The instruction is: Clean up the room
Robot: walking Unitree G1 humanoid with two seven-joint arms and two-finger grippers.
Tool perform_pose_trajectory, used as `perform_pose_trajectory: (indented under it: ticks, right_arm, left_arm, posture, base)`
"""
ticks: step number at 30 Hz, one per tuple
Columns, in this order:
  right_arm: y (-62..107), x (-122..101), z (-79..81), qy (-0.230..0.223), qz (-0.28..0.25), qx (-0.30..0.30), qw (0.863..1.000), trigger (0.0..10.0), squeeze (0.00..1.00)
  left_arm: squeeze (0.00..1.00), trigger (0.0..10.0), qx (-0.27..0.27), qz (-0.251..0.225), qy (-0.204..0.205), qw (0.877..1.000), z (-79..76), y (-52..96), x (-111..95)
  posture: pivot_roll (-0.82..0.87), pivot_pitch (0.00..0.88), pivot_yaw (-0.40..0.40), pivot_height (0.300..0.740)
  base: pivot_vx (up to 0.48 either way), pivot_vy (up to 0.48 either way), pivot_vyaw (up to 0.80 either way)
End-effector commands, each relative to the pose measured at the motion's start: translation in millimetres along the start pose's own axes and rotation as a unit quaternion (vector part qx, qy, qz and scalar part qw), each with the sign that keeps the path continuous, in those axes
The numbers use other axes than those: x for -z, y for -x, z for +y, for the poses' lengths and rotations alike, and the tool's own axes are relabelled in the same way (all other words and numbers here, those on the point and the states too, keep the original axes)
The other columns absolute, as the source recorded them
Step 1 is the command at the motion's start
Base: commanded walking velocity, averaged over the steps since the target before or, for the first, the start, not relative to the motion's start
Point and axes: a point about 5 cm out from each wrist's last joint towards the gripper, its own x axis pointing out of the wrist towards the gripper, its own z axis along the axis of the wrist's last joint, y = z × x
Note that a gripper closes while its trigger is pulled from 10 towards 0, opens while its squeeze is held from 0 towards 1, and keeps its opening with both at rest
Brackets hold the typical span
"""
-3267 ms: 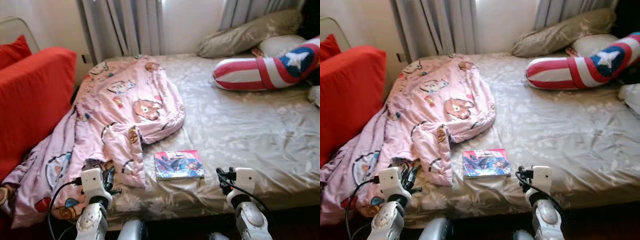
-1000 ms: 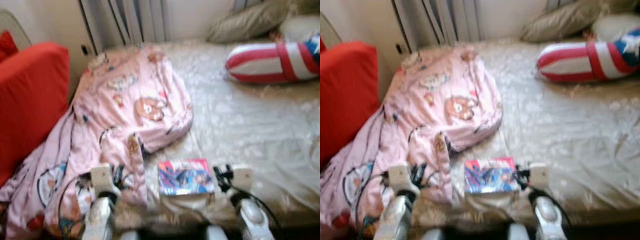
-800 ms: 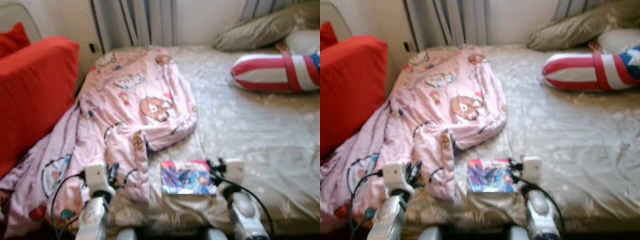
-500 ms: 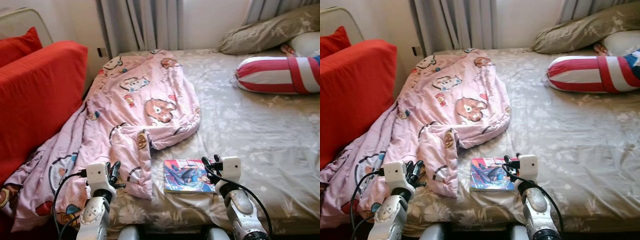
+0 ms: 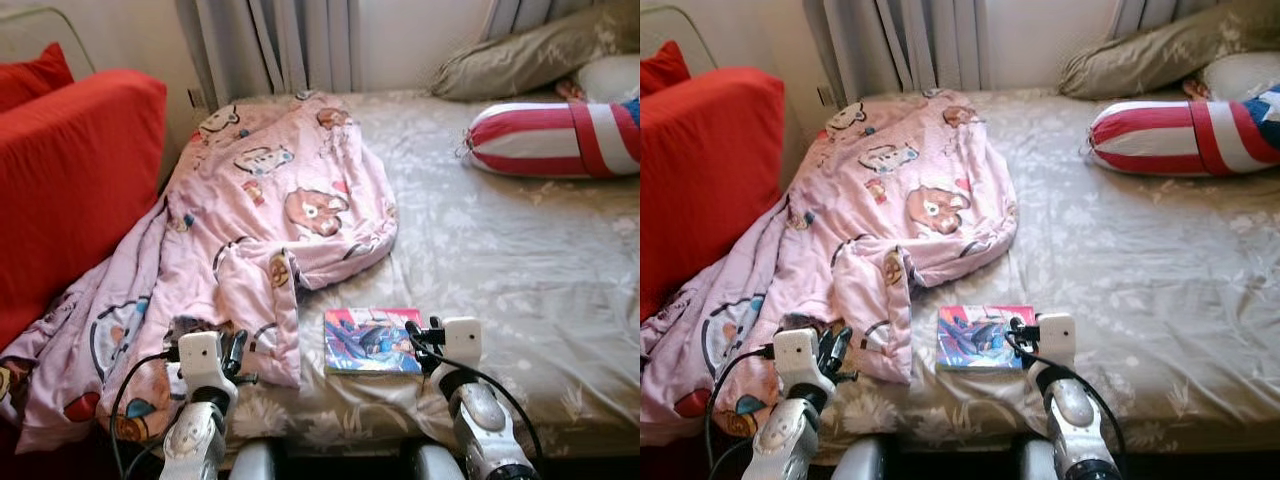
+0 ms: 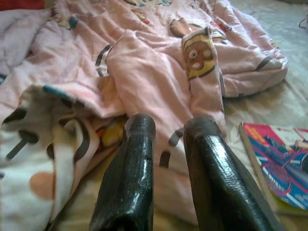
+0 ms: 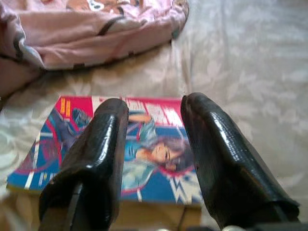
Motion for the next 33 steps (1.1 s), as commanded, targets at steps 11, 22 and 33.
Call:
perform_pose_trajectory:
  ticks: [11, 22, 33]
  right_arm:
    - [-4.2, 4, 5.2, -0.049, 0.019, 0.017, 0.998, 10.0, 1.00]
    - [-14.8, -5, 3.6, -0.125, 0.029, 0.044, 0.991, 10.0, 1.00]
    - [-20.1, -16, -3.7, -0.099, 0.023, 0.052, 0.993, 10.0, 0.00]
  left_arm:
    - [0.00, 10.0, -0.002, -0.018, -0.030, 0.999, 8.9, 2.3, -14]
    - [0.00, 10.0, -0.012, -0.035, -0.050, 0.998, 21.5, 7.2, -32]
    - [0.00, 10.0, -0.024, -0.034, -0.051, 0.998, 23.9, 17.0, -37]
  posture:
    - [0.08, 0.006, 0.053, 0.588]
    - [0.15, 0.080, 0.062, 0.588]
    - [0.15, 0.128, 0.059, 0.573]
  base:
    - [0.000, 0.000, 0.00]
    - [0.000, 0.000, 0.00]
    - [0.000, 0.000, 0.00]
